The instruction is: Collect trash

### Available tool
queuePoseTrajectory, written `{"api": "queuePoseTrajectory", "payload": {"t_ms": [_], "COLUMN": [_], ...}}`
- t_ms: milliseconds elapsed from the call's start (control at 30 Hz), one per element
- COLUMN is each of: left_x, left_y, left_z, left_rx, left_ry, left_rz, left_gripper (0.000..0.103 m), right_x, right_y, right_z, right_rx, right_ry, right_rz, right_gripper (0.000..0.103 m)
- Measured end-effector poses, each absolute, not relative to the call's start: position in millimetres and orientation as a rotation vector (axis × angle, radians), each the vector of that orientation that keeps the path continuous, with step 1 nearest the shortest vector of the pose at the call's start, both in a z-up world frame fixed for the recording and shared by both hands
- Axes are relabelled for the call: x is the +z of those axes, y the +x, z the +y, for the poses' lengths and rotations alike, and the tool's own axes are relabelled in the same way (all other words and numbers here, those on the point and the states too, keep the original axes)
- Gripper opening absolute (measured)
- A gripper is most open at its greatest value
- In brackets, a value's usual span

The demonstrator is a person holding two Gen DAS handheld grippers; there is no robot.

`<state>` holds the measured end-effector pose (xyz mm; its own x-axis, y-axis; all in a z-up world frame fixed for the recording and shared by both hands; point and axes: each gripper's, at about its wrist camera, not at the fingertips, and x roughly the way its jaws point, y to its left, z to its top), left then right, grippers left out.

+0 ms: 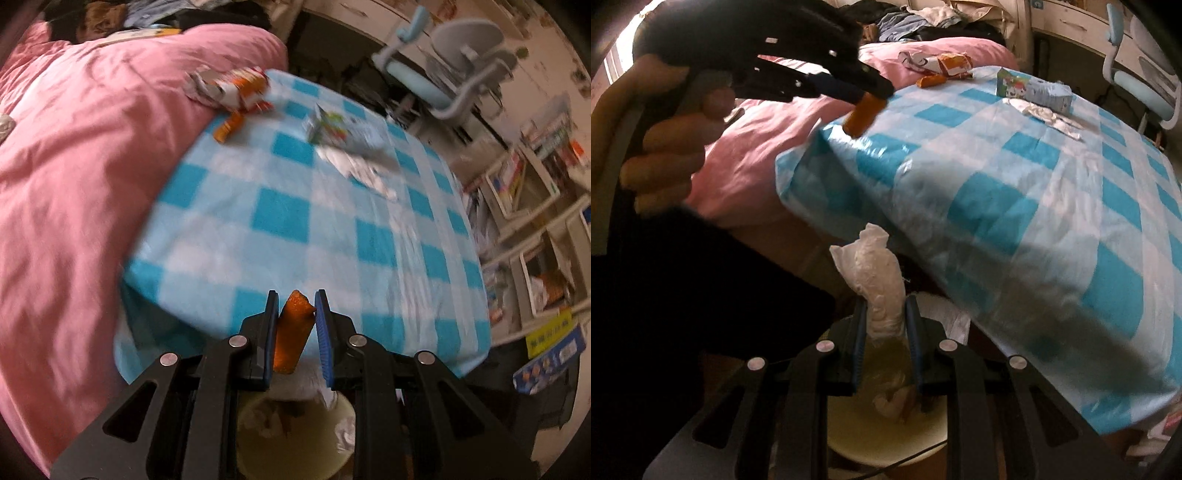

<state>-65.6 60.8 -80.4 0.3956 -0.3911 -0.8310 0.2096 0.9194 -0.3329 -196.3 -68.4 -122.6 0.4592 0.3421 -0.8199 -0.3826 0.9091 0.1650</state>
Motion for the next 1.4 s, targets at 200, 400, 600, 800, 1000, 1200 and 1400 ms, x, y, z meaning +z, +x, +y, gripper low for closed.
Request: {"api": "queuePoseTrajectory", "payload": {"t_ms": [200, 400, 600, 800, 1000, 1200, 1400], "left_x": [-101.3, -112.9, -126.0, -138.7, -129.5, -113.3, -99.4], "left_y": [-104.0, -128.4, -149.6, -164.6, -163.2, -156.7, -159.0], "left_z": [40.9, 31.7, 26.1, 12.8, 17.5, 32.8, 37.3], "left_rx": [-0.414, -0.425, -0.430, -0.451, -0.397, -0.323, -0.278], "left_ry": [-0.131, -0.091, -0.038, 0.051, 0.057, -0.006, -0.008], "left_rz": [1.148, 1.174, 1.215, 1.265, 1.200, 1.094, 0.996], "left_gripper": [0.019, 0.019, 0.019, 0.032, 0.059, 0.077, 0.081], "right_x": [-127.2, -132.2, -133.5, -128.9, -125.6, -123.2, -121.4], "right_y": [-215.0, -228.2, -240.2, -247.1, -251.5, -253.1, -252.5], "right_z": [-65.5, -64.8, -70.6, -79.4, -83.2, -83.5, -82.9], "right_rx": [0.446, 0.436, 0.403, 0.359, 0.339, 0.344, 0.338], "right_ry": [-0.063, -0.082, -0.085, -0.064, -0.058, -0.042, -0.036], "right_rz": [1.025, 1.060, 1.068, 1.047, 1.026, 1.001, 0.981], "right_gripper": [0.021, 0.026, 0.048, 0.058, 0.065, 0.069, 0.073]}}
